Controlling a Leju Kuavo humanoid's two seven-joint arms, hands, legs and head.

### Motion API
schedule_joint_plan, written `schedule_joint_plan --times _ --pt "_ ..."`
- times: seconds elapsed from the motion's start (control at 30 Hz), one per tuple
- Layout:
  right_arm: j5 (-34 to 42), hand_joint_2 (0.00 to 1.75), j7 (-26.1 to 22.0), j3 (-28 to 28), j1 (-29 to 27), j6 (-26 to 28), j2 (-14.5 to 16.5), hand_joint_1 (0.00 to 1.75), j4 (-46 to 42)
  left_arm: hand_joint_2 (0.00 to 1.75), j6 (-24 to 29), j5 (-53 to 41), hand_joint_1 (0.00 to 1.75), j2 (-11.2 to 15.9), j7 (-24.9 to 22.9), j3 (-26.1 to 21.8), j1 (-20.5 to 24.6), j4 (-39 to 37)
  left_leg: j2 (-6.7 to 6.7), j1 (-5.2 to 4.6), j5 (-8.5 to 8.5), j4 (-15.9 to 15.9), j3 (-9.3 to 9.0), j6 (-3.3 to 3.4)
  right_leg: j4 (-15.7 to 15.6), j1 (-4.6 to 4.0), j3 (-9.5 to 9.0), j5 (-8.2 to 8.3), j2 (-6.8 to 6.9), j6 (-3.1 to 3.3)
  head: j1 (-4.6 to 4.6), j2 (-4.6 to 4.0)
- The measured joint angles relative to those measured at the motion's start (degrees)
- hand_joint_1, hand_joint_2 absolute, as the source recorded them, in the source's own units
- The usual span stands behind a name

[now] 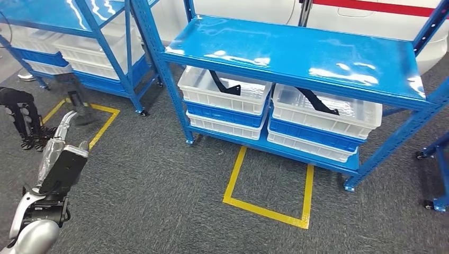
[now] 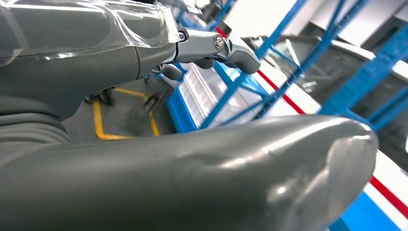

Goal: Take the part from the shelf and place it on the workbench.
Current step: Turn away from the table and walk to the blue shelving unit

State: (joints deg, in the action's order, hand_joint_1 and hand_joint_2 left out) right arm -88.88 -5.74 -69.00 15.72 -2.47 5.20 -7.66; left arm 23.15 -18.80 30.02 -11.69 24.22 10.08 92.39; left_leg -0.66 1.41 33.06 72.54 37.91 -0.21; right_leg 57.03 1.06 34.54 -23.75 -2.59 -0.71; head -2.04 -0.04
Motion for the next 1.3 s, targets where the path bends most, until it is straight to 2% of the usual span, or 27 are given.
schedule_joint_plan --times 0.03,0.07,0.1,0.17,0.2,0.27,0.3,0.33,0.4,0.47,0.5,0.53,0.6,0.63,0.7,0.77,0.83,0.87,0.9,0.97,1.0,1.03,1.07,1.13,1.17,1.23,1.3 --pt "0.0 0.00 0.0 0.0 0.0 0.0 0.0 0.00 0.0 0.00 0.0 0.0 0.00 0.0 0.0 0.0 -0.1 0.0 0.18 -0.22 -1.30 -1.3 -0.40 0.44 0.0 -0.17 0.00 0.08 -0.75 0.09 -0.01 0.01" --pt "0.0 0.00 0.0 0.0 0.0 0.0 0.0 0.00 0.0 0.00 0.0 0.0 0.00 0.0 0.0 0.0 -0.1 0.0 0.68 -0.53 -3.36 -4.8 -1.86 1.04 0.0 -0.31 -0.01 0.18 -1.49 0.17 -0.01 0.01" --pt "0.0 0.00 0.0 0.0 0.0 0.0 0.1 0.00 0.0 0.00 0.0 0.0 0.00 0.0 0.0 0.0 0.0 0.0 1.86 -0.84 -5.36 -9.3 -3.78 1.80 0.0 -0.35 0.01 0.30 -2.12 0.19 -0.01 0.01" --pt "0.0 0.00 0.0 -0.1 0.0 0.0 0.3 0.00 0.1 0.00 0.0 0.0 0.00 0.1 0.0 0.0 0.2 0.0 3.49 -1.42 -7.77 -15.7 -6.57 2.72 -0.1 -0.42 0.18 0.57 -3.35 -0.04 -0.04 0.00" --pt "0.0 0.00 0.0 -0.1 -0.1 0.0 0.4 0.00 0.2 0.00 0.0 0.0 0.00 0.2 0.0 0.0 0.3 0.0 3.70 -1.63 -8.04 -16.8 -7.04 2.85 -0.1 -0.36 0.33 0.73 -3.90 -0.29 -0.06 0.00" --pt "0.0 0.00 0.0 -0.1 -0.2 0.0 0.2 0.00 0.2 0.00 0.0 0.0 0.00 0.2 0.0 0.0 0.5 0.0 2.47 -1.58 -8.46 -17.4 -7.21 2.65 -0.3 -0.32 0.60 1.04 -4.81 -0.89 -0.08 0.01" --pt "0.0 0.00 0.0 -0.1 -0.3 0.0 0.1 0.00 0.2 0.00 0.0 0.0 0.00 0.2 0.0 0.0 0.6 0.0 1.88 -1.41 -8.78 -17.8 -7.33 2.63 0.1 -0.45 0.85 0.76 -4.24 -1.16 -0.01 0.00" --pt "0.0 0.00 0.1 -0.1 -0.3 -0.1 0.0 0.00 0.2 0.00 0.0 0.0 0.00 0.2 0.0 0.0 0.6 0.0 1.26 -1.20 -9.13 -18.3 -7.43 2.73 1.3 -0.61 1.43 -0.19 -2.98 -1.42 0.09 0.00" --pt "0.0 0.00 0.1 -0.2 -0.2 -0.1 0.0 0.00 0.2 0.00 0.0 0.0 0.00 0.1 0.0 0.0 0.6 0.0 0.00 -1.07 -9.51 -18.7 -7.43 2.95 7.3 -0.72 4.14 -4.08 0.39 -1.93 0.35 -0.01" --pt "0.0 0.00 0.1 -0.2 -0.3 -0.2 0.0 0.00 0.2 0.00 0.0 0.0 0.00 0.0 0.0 0.2 0.4 0.0 -1.32 -1.03 -9.57 -18.7 -7.24 3.00 14.6 -0.38 7.20 -7.41 1.76 -2.51 0.43 -0.01" --pt "0.0 0.00 0.1 -0.2 -0.3 -0.2 0.0 0.00 0.2 0.00 0.0 0.0 0.00 0.0 0.0 0.3 0.4 0.0 -1.97 -0.95 -9.58 -18.7 -7.21 2.94 15.9 -0.16 7.55 -7.59 1.98 -2.80 0.43 -0.01" --pt "-0.1 0.00 0.1 -0.2 -0.3 -0.2 -0.1 0.00 0.2 0.00 0.0 0.1 0.00 0.0 0.0 0.4 0.4 0.0 -2.55 -0.81 -9.57 -18.6 -7.21 2.80 14.8 0.04 6.65 -6.69 2.23 -3.11 0.43 -0.01" --pt "-0.1 0.00 0.1 -0.2 -0.3 -0.2 -0.2 0.00 0.2 0.00 0.0 0.3 0.00 -0.1 0.0 0.6 0.4 0.0 -3.61 -0.58 -9.32 -18.2 -7.22 2.18 7.1 0.43 2.22 -3.48 3.84 -3.71 0.43 -0.01" --pt "-0.2 0.00 0.1 -0.2 -0.3 -0.2 -0.2 0.00 0.2 0.00 0.0 0.4 0.00 -0.1 0.0 0.6 0.4 0.0 -4.07 -0.60 -9.03 -17.9 -7.18 1.70 3.4 0.53 0.19 -2.20 4.71 -3.65 0.42 0.00" --pt "-0.2 0.00 0.1 -0.2 -0.2 -0.2 -0.2 0.00 0.3 0.00 0.1 0.6 0.00 0.0 0.0 0.6 0.4 0.0 -4.88 -0.80 -8.65 -17.4 -7.25 0.87 0.0 0.43 -1.45 -1.29 5.43 -2.80 0.38 0.01" --pt "-0.2 0.00 0.1 -0.3 -0.2 -0.2 -0.3 0.00 0.3 0.00 0.1 0.7 0.00 0.0 0.0 0.6 0.5 0.0 -5.59 -0.66 -8.62 -17.5 -7.49 0.41 0.0 0.27 -1.21 -1.02 4.26 -1.63 0.34 0.01" --pt "-0.3 0.00 0.1 -0.3 -0.1 -0.2 -0.3 0.00 0.3 0.00 0.2 0.7 0.00 0.0 0.0 0.6 0.5 0.0 -4.19 -0.30 -7.33 -16.2 -7.09 -0.07 -0.1 0.39 -1.01 -0.68 3.30 -0.90 0.32 0.01" --pt "-0.3 0.00 0.0 -0.3 -0.1 -0.2 -0.3 0.00 0.3 0.00 0.3 0.7 0.00 0.0 0.0 0.5 0.5 0.0 -2.80 -0.17 -5.66 -13.7 -6.07 -0.30 -0.1 0.48 -0.90 -0.50 2.82 -0.60 0.29 0.00" --pt "-0.4 0.00 0.0 -0.3 0.0 -0.2 -0.3 0.00 0.3 0.00 0.4 0.8 0.00 0.0 0.0 0.5 0.4 0.0 -1.35 -0.11 -3.53 -9.9 -4.47 -0.48 -0.1 0.47 -0.74 -0.38 2.29 -0.40 0.26 0.00" --pt "-0.5 0.00 -0.1 -0.4 0.0 0.0 -0.3 0.00 0.3 0.00 0.6 0.8 0.00 0.0 0.0 0.5 0.0 0.0 -0.10 -0.14 -0.07 -1.8 -0.81 -0.54 -0.1 0.34 -0.43 -0.17 1.05 -0.10 0.23 0.00" --pt "-0.6 0.00 -0.1 -0.4 0.0 0.3 -0.3 0.00 0.3 0.00 0.7 0.8 0.00 0.0 0.0 0.5 -0.2 0.0 0.04 -0.18 0.20 0.0 0.07 -0.40 -0.1 0.26 -0.34 -0.08 0.46 -0.01 0.22 0.00" --pt "-0.8 0.00 -0.2 -0.4 0.0 0.6 -0.3 0.00 0.3 0.00 0.9 0.8 0.00 0.0 0.0 0.5 -0.3 0.0 0.08 -0.24 -0.68 -0.6 -0.16 -0.12 -0.1 0.19 -0.30 0.00 -0.11 0.04 0.21 0.00" --pt "-1.0 0.00 -0.3 -0.4 0.0 1.0 -0.3 0.00 0.3 0.00 1.0 0.8 0.00 0.0 0.1 0.5 -0.4 0.0 0.21 -0.35 -2.50 -3.5 -1.51 0.27 -0.1 0.14 -0.31 0.08 -0.60 0.04 0.21 0.00" --pt "-1.1 0.00 -0.4 -0.4 0.0 1.6 -0.2 0.00 0.3 0.00 1.1 0.7 0.00 0.1 0.1 0.4 -0.4 0.0 1.14 -0.75 -6.31 -12.1 -5.43 1.32 -0.1 0.08 -0.31 0.26 -1.41 -0.15 0.20 0.00" --pt "-1.1 0.00 -0.4 -0.4 0.1 1.8 -0.1 0.00 0.3 0.00 1.1 0.7 0.00 0.1 0.1 0.3 -0.3 0.0 1.54 -1.00 -7.42 -15.2 -6.77 1.67 -0.1 0.07 -0.23 0.36 -1.69 -0.37 0.20 0.00" --pt "-1.1 0.00 -0.5 -0.4 0.0 2.0 -0.1 0.00 0.3 0.00 1.1 0.7 0.00 0.3 0.2 0.3 -0.3 0.0 1.73 -1.41 -7.84 -17.1 -7.38 1.87 -0.3 0.08 -0.01 0.57 -2.09 -0.97 0.20 0.01" --pt "-1.1 0.00 -0.5 -0.4 0.0 2.1 -0.2 0.00 0.3 0.87 1.1 0.7 0.00 0.3 0.2 0.2 -0.3 0.0 1.36 -1.41 -8.19 -17.5 -7.29 1.65 -0.5 -0.02 0.02 0.60 -2.05 -1.38 0.22 0.00"
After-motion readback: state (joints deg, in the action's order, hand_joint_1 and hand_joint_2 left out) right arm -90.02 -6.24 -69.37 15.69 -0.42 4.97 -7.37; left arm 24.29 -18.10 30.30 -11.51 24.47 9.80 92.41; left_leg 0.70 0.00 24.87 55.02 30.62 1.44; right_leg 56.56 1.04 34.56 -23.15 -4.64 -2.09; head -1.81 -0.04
